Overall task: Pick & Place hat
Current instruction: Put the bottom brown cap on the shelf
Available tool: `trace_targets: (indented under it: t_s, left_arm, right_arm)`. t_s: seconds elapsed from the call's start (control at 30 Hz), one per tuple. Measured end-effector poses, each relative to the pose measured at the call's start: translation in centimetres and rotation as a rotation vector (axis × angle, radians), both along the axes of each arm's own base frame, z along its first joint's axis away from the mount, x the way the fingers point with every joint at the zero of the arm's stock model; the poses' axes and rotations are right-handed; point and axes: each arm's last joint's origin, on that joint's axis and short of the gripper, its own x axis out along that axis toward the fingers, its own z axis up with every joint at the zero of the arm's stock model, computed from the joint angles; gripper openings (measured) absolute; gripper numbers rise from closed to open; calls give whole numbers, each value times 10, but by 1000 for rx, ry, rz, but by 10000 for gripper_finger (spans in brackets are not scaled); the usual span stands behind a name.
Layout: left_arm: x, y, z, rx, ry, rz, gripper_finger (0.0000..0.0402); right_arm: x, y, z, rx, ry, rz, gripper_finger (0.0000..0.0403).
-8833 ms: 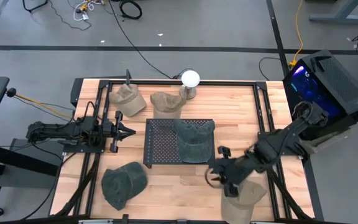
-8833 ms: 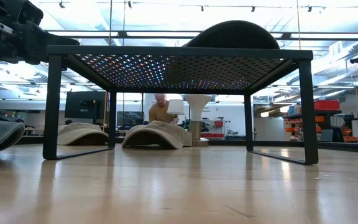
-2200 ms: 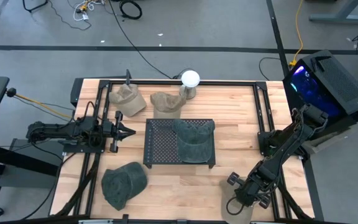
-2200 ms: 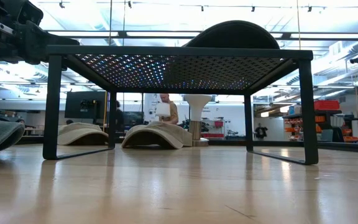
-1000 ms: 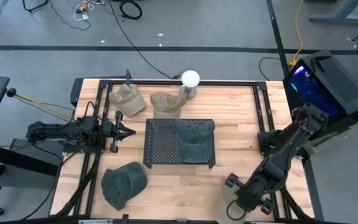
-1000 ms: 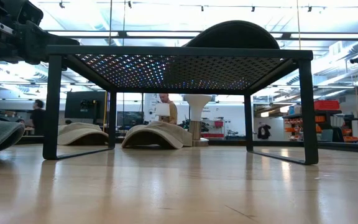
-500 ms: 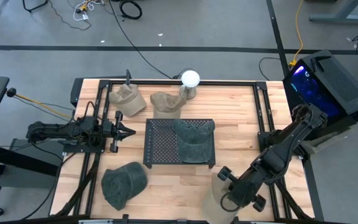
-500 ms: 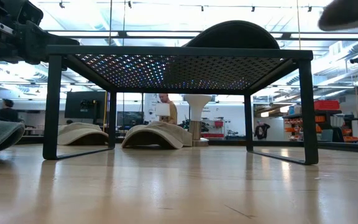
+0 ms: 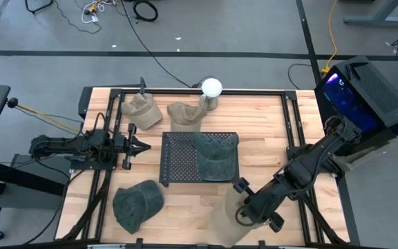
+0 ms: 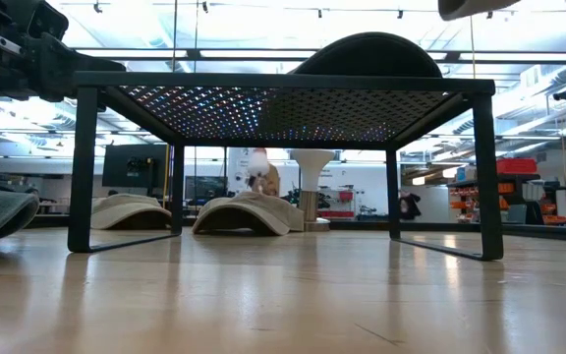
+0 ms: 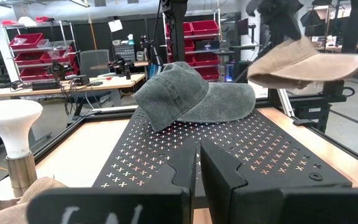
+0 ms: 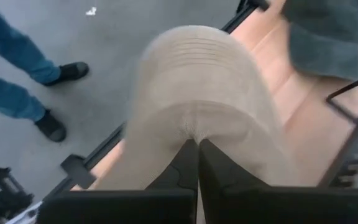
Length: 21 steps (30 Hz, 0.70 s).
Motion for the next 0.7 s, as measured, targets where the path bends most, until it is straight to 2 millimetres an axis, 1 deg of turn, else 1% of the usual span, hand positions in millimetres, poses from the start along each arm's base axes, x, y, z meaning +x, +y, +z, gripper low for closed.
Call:
trace_targets:
  t_s: [0.33, 0.47, 0.7]
  left_arm:
    - [0, 0, 0, 0, 0, 0, 30]
    - [0, 0, 0, 0, 0, 0, 30]
    - [0, 0, 0, 0, 0, 0, 30]
  right_arm:
    - [9, -13, 26, -34, -117, 42, 0]
    - [16, -24, 35, -55, -164, 46, 0]
    - [30, -49, 50, -96, -256, 28, 0]
